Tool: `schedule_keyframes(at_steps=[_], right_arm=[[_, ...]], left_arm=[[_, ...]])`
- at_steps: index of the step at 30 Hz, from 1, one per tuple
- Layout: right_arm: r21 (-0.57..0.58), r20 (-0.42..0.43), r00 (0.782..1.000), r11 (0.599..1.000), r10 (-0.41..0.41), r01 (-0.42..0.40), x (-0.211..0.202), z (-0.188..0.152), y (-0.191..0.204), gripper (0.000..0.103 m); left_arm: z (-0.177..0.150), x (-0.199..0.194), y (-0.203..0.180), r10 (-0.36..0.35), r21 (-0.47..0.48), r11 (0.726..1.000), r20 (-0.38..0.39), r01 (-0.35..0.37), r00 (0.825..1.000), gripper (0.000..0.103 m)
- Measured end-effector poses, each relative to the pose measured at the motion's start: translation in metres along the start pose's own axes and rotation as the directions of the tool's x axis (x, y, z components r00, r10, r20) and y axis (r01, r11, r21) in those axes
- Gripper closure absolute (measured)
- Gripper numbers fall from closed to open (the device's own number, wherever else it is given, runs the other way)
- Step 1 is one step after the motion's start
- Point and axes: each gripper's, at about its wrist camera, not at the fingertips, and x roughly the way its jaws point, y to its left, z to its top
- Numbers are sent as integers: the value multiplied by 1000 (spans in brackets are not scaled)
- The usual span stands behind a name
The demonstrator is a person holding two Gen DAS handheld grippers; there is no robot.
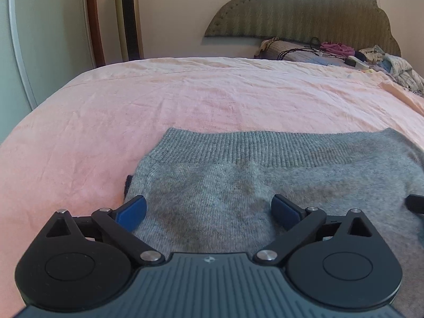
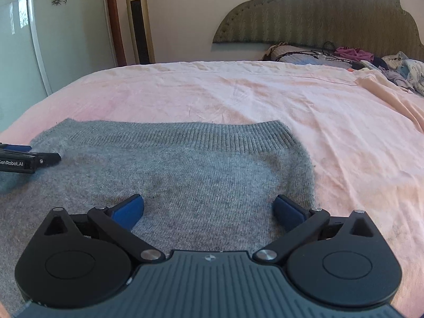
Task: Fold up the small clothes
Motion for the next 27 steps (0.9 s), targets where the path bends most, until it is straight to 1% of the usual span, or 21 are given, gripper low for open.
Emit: schedule_keyframes(at_steps=[2,3,4,5,6,7,8,9,14,18,22,24,27], right_arm=[[-3,0,1000,1000,-1,1,0,0,0,0],[0,0,1000,1000,1,-1,0,0,-1,0],[0,1,1000,1000,0,0,0,0,-1,0],[0,2,1000,1000,-2,2,1,0,0,0],[0,3,1000,1000,-4,4,1,-1,0,0],[1,4,1000,1000,-4,4,1,-1,0,0],[1,4,1000,1000,-4,4,1,-2,1,0],[1,4,1000,1000,-5,5,0,-2,1,0],[-5,-5,1000,1000,-7,7,0,0,1,0],[-2,1,1000,1000,-6,6,-1,-1,1,0],[-4,1,1000,1000,-10,10,-4,-2,2,0],[2,1,1000,1000,-18,18,-15,0,1,0],[59,66,998,998,0,-4,-51,-5,-16,0]], left_arm=[[-6,-19,2,-75,-30,997,4,75,997,2],[-11,-27,1,-100,-28,995,8,100,995,2],[-18,-31,-3,-110,-5,994,-4,110,994,2],[-24,-29,-6,-105,26,994,-27,106,994,1],[-36,-27,-7,-96,62,993,-12,96,995,1],[-43,-29,-4,-108,59,993,30,106,994,1],[-41,-29,1,-123,34,992,26,123,992,0],[-39,-28,3,-116,21,993,22,115,993,0],[-39,-28,1,-103,36,994,19,102,994,0],[-40,-35,5,-85,37,996,15,85,996,0],[-42,-54,25,-48,-29,998,13,48,999,0],[-46,-65,42,-67,-72,995,12,68,998,0],[-54,-75,75,-91,-161,983,-10,88,996,0]])
